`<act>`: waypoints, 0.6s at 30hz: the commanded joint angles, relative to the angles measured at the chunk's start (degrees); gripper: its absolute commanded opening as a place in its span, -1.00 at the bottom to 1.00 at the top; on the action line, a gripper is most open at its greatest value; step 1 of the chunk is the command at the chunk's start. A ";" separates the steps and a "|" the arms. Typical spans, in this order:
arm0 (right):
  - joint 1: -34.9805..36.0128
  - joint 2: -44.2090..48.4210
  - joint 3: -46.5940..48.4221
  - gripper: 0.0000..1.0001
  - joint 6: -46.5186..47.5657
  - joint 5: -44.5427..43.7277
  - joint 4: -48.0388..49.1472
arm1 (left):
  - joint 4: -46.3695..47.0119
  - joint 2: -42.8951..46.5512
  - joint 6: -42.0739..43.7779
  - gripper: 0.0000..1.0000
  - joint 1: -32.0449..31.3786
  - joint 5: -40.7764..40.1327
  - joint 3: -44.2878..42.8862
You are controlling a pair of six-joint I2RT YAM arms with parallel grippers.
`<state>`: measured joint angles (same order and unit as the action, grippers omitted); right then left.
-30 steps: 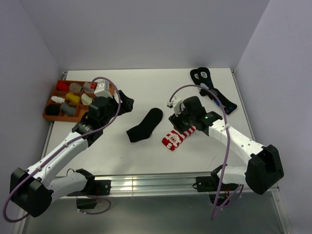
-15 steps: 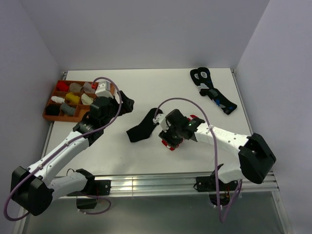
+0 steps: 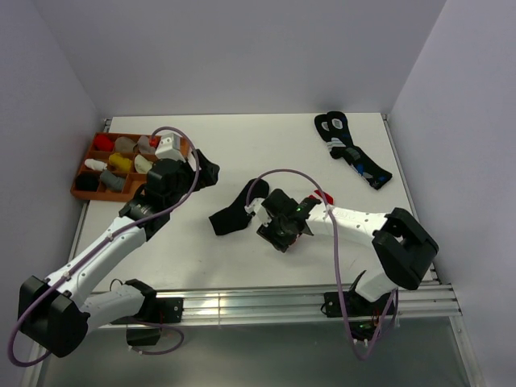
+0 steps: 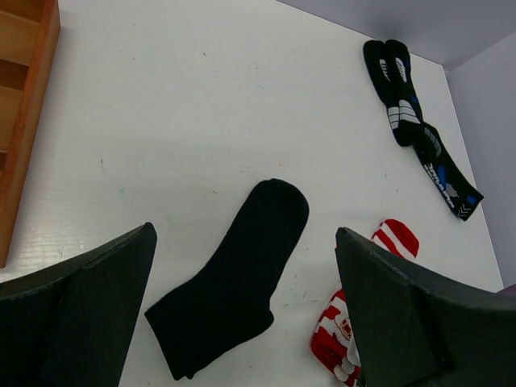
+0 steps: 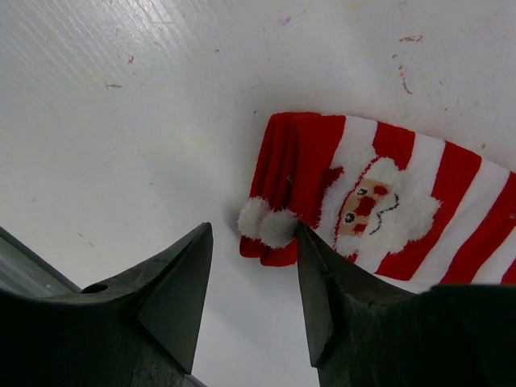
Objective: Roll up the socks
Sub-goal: Adjust the sock at the center of the board.
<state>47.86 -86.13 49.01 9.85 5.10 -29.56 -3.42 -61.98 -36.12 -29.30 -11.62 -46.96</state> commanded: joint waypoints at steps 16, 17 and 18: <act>1.19 -4.66 3.54 -0.20 -0.62 -4.22 3.02 | 2.98 1.33 0.96 0.99 1.09 2.74 0.99; 1.19 -5.36 3.63 -0.31 -0.36 -4.22 3.02 | 2.98 1.33 0.79 0.99 1.09 2.83 1.08; 1.10 -5.71 3.89 -0.38 -0.27 -4.22 2.93 | 2.89 1.33 0.61 0.99 1.09 3.00 1.17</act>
<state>48.56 -90.30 50.41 9.34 2.11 -28.51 -2.79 -61.95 -36.14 -28.53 -9.89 -46.44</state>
